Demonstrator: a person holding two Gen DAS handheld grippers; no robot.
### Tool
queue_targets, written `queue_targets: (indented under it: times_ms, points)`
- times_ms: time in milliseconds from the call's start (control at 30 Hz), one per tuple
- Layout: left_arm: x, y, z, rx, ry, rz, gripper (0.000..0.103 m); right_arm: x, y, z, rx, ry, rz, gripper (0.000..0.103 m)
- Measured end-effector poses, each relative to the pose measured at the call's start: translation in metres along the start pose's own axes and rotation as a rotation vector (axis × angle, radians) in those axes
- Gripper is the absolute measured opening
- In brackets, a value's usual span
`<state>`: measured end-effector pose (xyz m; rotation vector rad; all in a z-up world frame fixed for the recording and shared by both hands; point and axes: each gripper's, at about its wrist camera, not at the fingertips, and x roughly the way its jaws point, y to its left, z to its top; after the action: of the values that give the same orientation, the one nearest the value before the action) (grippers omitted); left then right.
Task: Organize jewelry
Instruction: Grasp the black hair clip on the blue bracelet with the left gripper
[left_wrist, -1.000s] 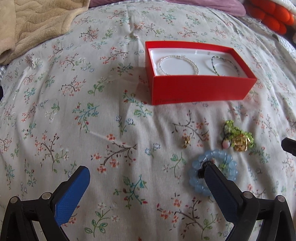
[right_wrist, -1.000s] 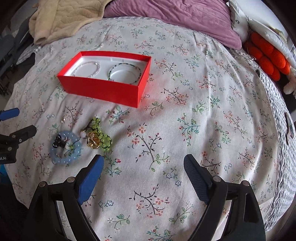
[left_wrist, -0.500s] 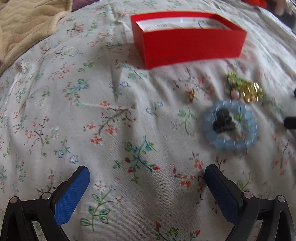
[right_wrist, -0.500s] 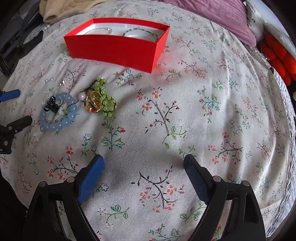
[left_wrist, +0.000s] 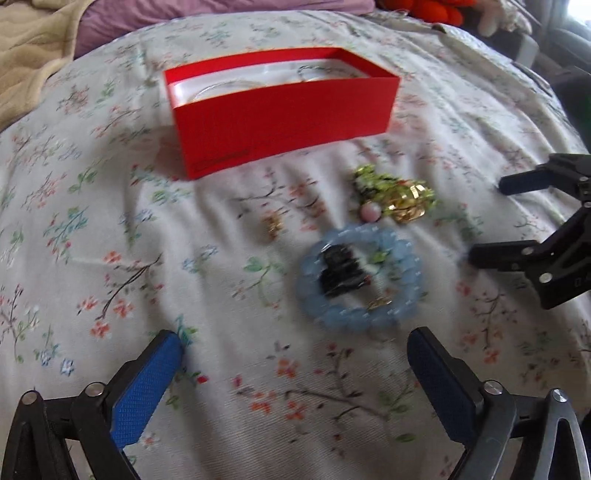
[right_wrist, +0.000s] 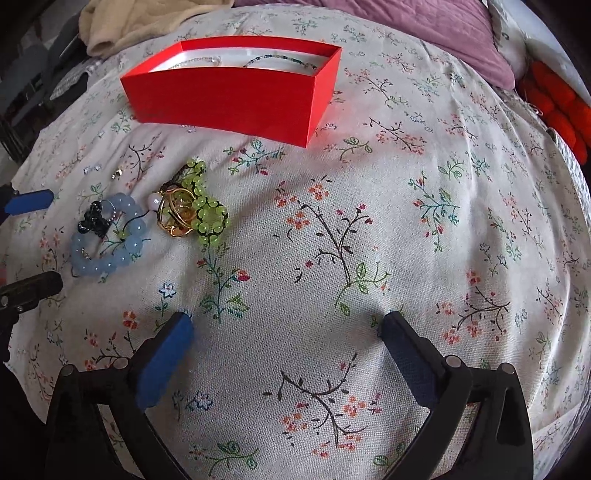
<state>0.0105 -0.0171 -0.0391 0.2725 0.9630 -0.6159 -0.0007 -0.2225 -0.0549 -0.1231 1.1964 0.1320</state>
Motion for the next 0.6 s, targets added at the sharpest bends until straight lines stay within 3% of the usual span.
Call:
queue_targets:
  times_ms: [333, 600]
  points:
    - [0.008, -0.02, 0.016, 0.06, -0.003, -0.065, 0.058, -0.007, -0.001, 0.01, 0.018, 0.009, 0.029, 0.103]
    - [0.012, -0.021, 0.024, 0.047, -0.002, -0.055, 0.047, -0.023, 0.007, 0.016, 0.028, -0.057, 0.087, 0.098]
